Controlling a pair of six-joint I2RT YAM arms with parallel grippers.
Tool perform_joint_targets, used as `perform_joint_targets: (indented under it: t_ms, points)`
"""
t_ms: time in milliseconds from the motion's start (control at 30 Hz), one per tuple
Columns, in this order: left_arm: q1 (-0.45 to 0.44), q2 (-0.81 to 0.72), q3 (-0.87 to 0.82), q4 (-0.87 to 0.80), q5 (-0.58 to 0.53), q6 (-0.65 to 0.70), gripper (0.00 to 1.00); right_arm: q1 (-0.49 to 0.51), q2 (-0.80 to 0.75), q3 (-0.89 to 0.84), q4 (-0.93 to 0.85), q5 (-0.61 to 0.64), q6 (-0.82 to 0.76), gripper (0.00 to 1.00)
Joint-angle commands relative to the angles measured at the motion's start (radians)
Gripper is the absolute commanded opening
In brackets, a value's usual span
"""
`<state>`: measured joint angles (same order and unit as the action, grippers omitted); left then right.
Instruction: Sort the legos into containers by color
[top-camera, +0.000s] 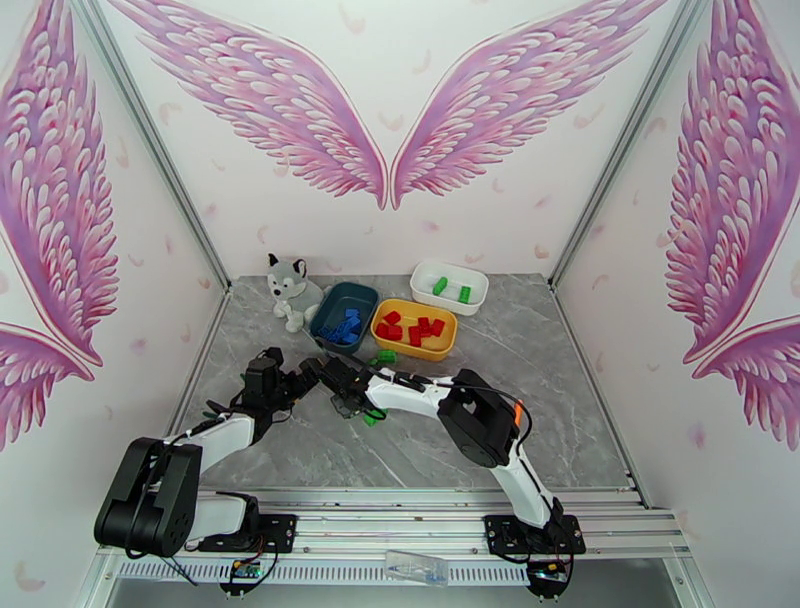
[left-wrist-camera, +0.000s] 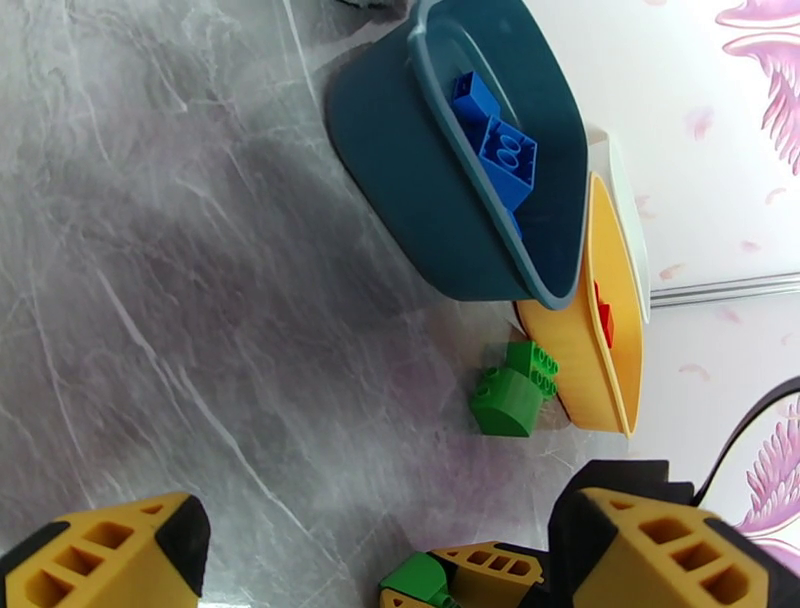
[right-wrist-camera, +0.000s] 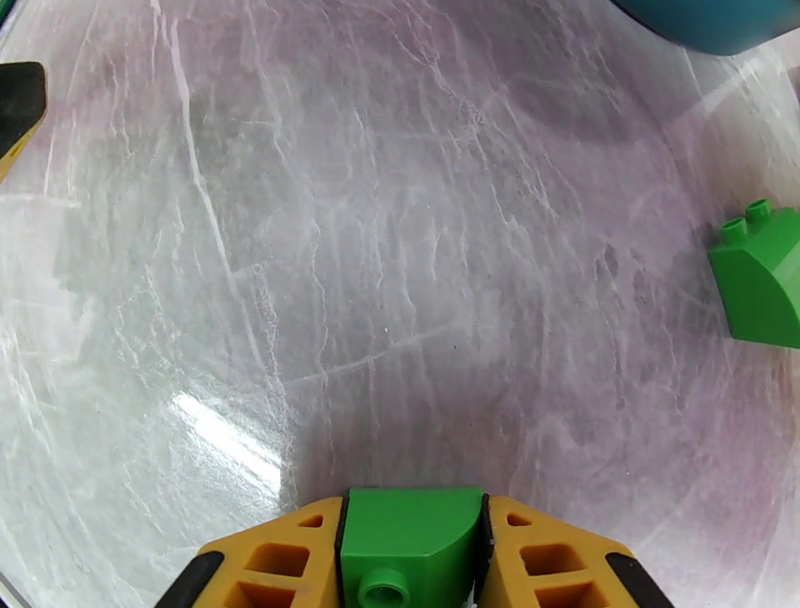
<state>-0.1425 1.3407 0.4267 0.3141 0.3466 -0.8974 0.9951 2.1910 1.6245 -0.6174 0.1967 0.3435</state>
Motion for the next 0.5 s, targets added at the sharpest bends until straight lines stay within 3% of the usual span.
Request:
perform_joint_targets:
  t_ms: [0, 200, 467]
  points:
    - [-0.011, 0.003, -0.002, 0.076, 0.046, -0.012, 0.99, 0.009, -0.090, -0.039, -0.016, 0.045, -0.014, 0.33]
    - [-0.068, 0.008, 0.024, 0.098, 0.055, 0.004, 0.99, -0.031, -0.220, -0.070, -0.028, 0.146, -0.030, 0.30]
    - [-0.207, 0.081, 0.108, 0.154, 0.130, 0.039, 0.99, -0.228, -0.313, -0.081, 0.007, 0.185, -0.017, 0.30]
